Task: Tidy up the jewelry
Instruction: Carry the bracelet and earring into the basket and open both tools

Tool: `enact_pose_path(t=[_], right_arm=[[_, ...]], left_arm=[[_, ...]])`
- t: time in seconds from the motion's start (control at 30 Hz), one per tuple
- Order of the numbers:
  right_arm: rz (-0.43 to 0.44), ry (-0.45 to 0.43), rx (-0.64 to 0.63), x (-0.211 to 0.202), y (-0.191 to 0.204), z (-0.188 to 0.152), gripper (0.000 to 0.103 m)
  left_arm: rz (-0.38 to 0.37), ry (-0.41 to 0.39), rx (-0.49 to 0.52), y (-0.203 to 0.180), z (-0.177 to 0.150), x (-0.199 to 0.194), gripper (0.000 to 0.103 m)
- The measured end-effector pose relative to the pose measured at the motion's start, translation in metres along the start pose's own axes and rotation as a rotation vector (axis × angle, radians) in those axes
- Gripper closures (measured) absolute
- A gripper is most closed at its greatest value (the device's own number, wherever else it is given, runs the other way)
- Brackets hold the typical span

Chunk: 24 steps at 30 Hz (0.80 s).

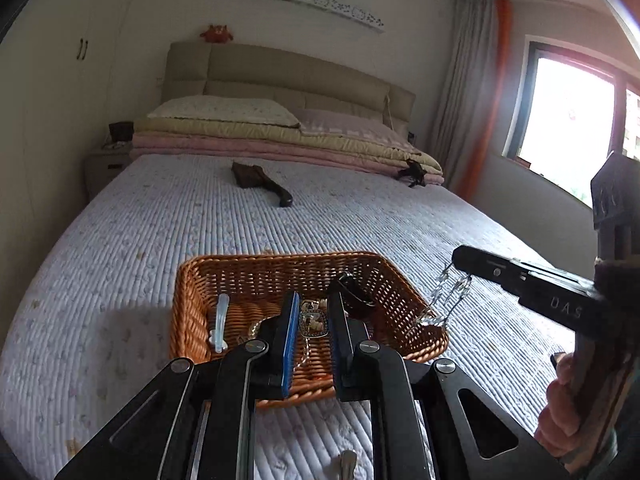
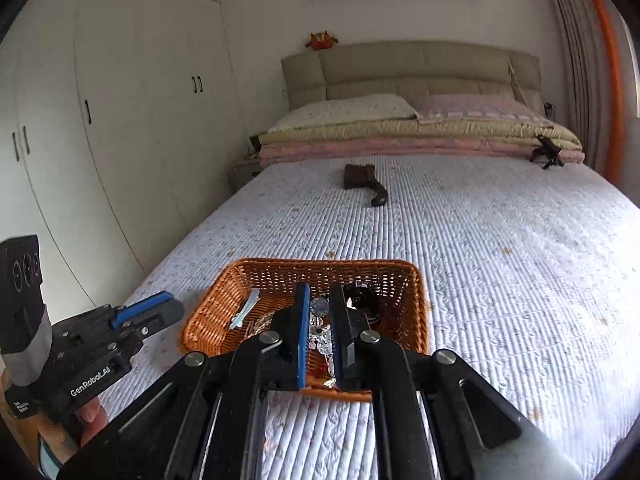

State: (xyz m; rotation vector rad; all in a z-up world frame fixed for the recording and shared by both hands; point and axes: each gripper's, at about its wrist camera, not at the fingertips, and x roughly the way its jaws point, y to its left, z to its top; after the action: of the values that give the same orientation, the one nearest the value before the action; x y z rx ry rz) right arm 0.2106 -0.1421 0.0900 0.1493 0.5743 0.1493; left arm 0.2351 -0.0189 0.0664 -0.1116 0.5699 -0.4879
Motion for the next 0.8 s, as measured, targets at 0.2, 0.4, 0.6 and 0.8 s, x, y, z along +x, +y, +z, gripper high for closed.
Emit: enact_pose_path(t=[0.2, 0.4, 0.6, 0.8], right_arm=[[0.004, 0.117, 0.034, 0.071, -0.009, -0.012, 0.092], [-0.012, 0.181, 0.058, 0.104, -0.019, -0.026, 0.092], [-0.039, 0.192, 0.051, 0.108, -0.022, -0.035, 0.092], [-0.042, 0.19, 0.051, 0.107, -0.022, -0.035, 0.091]], left_arm=[[-0.006, 0.097, -0.053, 0.017, -0.01, 0.064, 0.089], [0.012, 0.156, -0.057, 0.021, -0.024, 0.09, 0.089], [0.026, 0.171, -0.039, 0.021, -0.028, 0.098, 0.089], [0.021, 0.179, -0.035, 0.022, -0.031, 0.099, 0.089]])
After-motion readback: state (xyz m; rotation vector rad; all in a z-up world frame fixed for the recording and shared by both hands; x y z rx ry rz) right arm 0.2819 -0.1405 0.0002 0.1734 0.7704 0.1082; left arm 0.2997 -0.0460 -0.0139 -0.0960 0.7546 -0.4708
